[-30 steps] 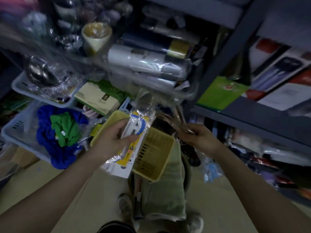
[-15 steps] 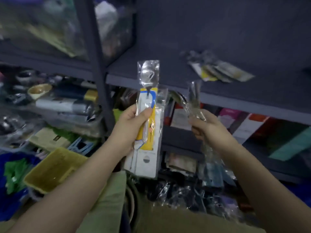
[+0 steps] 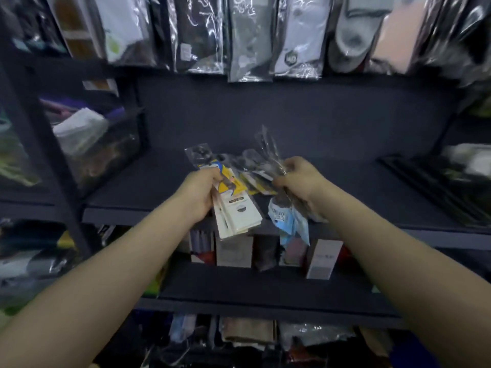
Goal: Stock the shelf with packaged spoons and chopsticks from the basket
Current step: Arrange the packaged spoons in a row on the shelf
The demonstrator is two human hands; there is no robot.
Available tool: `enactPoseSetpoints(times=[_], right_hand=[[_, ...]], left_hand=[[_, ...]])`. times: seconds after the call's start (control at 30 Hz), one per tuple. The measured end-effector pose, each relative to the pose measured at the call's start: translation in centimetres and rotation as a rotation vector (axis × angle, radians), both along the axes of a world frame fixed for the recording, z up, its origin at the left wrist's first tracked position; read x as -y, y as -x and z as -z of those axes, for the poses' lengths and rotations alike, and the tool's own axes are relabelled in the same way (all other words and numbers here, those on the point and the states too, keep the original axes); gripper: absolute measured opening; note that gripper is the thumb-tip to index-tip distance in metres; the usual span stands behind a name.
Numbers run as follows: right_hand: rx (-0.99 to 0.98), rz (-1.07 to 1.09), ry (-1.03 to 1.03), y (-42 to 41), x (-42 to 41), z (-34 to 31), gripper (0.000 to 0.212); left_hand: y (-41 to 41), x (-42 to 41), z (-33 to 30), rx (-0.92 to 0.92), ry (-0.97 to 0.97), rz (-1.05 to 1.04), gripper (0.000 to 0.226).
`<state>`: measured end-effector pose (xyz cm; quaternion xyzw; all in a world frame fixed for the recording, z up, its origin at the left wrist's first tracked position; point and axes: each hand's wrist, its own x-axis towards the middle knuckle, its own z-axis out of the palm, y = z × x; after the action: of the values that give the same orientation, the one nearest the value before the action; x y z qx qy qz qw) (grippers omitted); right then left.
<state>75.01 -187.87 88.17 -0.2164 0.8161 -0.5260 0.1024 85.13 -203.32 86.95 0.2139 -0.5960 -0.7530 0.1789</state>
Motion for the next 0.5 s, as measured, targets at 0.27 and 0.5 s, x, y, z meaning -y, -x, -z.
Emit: enactPoseSetpoints(times=[0.27, 0.5], right_hand=[[-0.264, 0.135, -0.444, 8.6, 3.8, 0.7, 0.057], [-0.192, -0.067, -0.677, 11.5, 7.0, 2.6, 0.094]], left_hand=[[6.3, 5.3, -0.8, 0.132, 0.292, 0.052, 0.019], [10.4, 9.9, 0.2, 0.087, 0.311, 0.198, 0.019]])
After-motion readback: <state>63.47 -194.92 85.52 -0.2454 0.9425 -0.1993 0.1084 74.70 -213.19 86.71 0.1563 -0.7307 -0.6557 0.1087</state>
